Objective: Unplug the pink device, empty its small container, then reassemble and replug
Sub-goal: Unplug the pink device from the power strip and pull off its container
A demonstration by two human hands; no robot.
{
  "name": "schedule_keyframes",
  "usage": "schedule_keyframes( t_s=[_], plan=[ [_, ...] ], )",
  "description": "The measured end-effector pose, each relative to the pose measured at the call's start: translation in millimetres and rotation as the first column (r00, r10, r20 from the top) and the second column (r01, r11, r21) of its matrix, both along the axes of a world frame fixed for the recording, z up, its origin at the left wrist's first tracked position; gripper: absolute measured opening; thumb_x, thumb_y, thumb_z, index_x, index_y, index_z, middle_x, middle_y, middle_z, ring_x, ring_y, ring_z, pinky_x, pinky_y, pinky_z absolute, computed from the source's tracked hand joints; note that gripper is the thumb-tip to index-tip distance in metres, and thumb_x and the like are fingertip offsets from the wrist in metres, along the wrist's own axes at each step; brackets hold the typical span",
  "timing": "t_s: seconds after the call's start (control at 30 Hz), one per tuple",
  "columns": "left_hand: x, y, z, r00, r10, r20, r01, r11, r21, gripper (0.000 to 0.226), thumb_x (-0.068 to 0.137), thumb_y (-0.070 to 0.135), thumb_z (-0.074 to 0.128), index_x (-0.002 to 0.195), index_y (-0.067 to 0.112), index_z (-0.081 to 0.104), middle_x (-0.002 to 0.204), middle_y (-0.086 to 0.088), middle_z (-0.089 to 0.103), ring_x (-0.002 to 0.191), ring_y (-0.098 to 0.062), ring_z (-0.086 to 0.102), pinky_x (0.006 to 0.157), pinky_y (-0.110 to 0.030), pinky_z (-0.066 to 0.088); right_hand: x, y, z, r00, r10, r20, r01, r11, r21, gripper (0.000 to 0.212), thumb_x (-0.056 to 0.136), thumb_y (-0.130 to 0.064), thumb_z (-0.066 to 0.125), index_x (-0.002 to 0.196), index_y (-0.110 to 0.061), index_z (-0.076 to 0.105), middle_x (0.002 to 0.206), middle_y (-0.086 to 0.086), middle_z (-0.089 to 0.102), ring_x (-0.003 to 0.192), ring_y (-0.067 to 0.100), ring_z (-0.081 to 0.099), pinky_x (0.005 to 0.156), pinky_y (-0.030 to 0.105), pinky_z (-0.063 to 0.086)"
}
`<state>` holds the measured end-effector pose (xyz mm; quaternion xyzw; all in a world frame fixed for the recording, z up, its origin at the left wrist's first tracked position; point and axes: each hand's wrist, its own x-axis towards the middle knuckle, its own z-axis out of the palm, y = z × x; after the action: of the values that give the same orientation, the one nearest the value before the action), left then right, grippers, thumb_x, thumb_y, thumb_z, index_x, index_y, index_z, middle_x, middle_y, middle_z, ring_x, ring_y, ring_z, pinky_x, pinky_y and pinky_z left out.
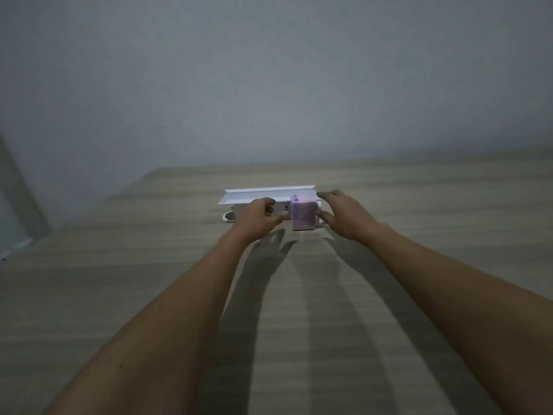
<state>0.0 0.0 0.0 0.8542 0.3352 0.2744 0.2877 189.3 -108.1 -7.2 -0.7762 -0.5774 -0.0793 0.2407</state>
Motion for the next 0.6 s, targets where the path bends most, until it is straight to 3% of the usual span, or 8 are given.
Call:
schedule_keyframes(
  t_s=[0.17,0.33,0.47,0.6],
  plan=[
    [28,14,-25,0.982,-0.086,0.165,0.111,0.982,-0.150,0.044,0.091,0.014,0.071,0.130,-0.003,0.060,0.105,-0.006,0.064,0.090,-0.013,0.060,0.077,-0.017,0.051,16,12,-20,0.994,0.042,-0.103,-0.025,0.987,0.157,0.044,0.094,-0.020,0.065,0.134,-0.003,0.059,0.124,0.023,0.062,0.107,0.039,0.066,0.095,0.046,0.050],
    [45,27,-41,0.966,-0.107,0.237,0.159,0.964,-0.213,0.044,0.088,0.013,0.074,0.130,0.002,0.064,0.116,-0.010,0.073,0.104,-0.023,0.070,0.094,-0.039,0.056,22,22,-31,0.970,0.103,-0.220,-0.057,0.977,0.206,0.045,0.090,-0.015,0.071,0.133,-0.004,0.061,0.121,0.020,0.064,0.096,0.032,0.070,0.092,0.039,0.055],
    [50,31,-45,0.967,-0.076,0.243,0.129,0.969,-0.211,0.045,0.088,0.014,0.073,0.131,0.003,0.063,0.120,-0.011,0.072,0.110,-0.024,0.069,0.096,-0.040,0.056,22,28,-33,0.943,0.112,-0.314,-0.026,0.964,0.266,0.042,0.089,-0.014,0.072,0.130,-0.007,0.063,0.121,0.017,0.067,0.095,0.028,0.070,0.085,0.030,0.053],
    [52,29,-43,0.968,-0.046,0.246,0.102,0.970,-0.223,0.041,0.090,0.009,0.071,0.129,0.001,0.064,0.120,-0.014,0.072,0.111,-0.028,0.068,0.098,-0.040,0.055,16,28,-31,0.905,0.117,-0.409,0.013,0.953,0.303,0.037,0.087,-0.011,0.074,0.123,-0.007,0.067,0.112,0.017,0.070,0.090,0.025,0.069,0.085,0.038,0.059]
  ],
)
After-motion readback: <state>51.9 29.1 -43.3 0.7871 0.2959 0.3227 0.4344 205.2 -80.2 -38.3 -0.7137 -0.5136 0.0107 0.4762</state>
